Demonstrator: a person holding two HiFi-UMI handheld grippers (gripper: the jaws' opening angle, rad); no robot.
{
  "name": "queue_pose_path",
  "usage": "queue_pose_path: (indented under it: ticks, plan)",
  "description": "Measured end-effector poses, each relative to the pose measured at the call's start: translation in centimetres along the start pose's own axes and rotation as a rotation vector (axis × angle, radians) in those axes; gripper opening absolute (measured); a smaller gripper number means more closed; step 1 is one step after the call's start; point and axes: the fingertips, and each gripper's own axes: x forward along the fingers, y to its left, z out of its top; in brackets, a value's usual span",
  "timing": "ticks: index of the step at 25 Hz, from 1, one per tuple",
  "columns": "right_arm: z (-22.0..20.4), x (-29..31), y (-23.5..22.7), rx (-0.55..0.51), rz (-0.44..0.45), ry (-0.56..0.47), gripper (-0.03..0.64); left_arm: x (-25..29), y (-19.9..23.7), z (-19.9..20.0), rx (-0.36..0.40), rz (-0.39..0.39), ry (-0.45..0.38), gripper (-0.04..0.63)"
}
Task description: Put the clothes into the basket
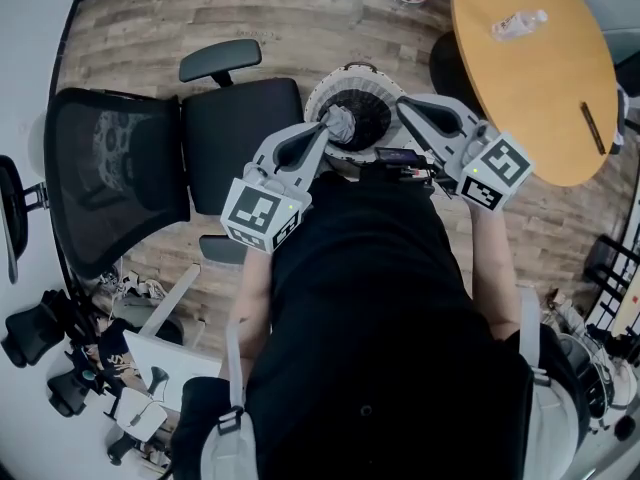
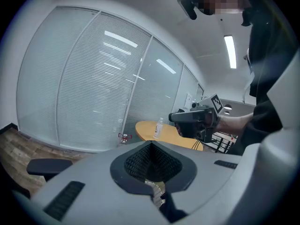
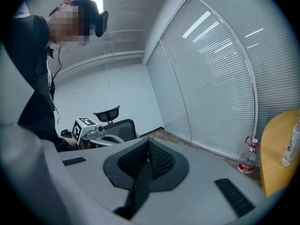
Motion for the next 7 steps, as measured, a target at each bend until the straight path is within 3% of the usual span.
queue_pose_path:
  ticks: [7]
  plan:
    - [0.03, -0.21, 0.06, -0.010, -0.003, -0.003, 0.017, 0.19, -0.58, -0.42, 0.002, -0.007, 0.015, 0.012]
